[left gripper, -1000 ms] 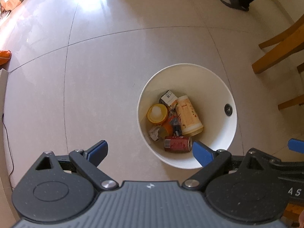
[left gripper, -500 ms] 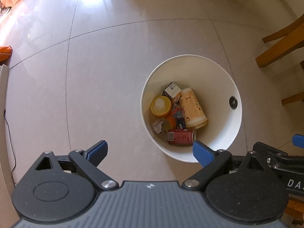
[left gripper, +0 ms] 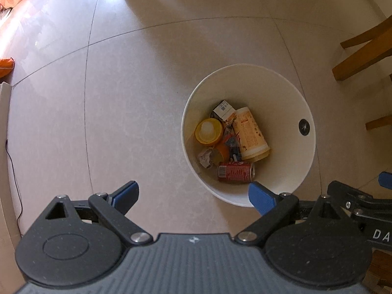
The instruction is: Collect trash
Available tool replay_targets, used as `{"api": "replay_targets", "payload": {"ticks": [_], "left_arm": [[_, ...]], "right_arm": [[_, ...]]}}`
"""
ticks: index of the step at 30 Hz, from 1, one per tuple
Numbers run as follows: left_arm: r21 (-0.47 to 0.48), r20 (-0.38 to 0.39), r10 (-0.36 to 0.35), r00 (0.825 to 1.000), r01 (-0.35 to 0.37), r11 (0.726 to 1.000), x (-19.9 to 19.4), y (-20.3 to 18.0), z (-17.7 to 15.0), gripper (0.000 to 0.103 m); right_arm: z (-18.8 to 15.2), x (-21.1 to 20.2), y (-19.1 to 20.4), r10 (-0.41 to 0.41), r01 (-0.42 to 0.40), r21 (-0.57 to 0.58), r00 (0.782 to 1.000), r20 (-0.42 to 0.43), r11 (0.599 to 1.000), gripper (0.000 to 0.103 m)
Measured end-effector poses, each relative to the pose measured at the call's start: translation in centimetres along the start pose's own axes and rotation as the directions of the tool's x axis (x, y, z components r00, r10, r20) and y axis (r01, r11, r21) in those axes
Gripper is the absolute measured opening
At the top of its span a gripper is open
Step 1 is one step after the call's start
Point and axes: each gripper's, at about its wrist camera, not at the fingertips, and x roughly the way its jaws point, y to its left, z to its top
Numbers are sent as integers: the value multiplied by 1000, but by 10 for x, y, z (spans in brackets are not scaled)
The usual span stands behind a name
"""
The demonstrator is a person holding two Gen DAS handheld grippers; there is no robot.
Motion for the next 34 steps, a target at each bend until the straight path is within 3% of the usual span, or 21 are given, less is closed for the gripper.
{"api": "replay_targets", "payload": {"ticks": [34], "left_arm": [[11, -37, -9, 999, 9, 1000, 8, 1, 7, 96]], "right_arm": [[6, 9, 1, -2, 2, 12, 1000, -26, 1000, 103]]}}
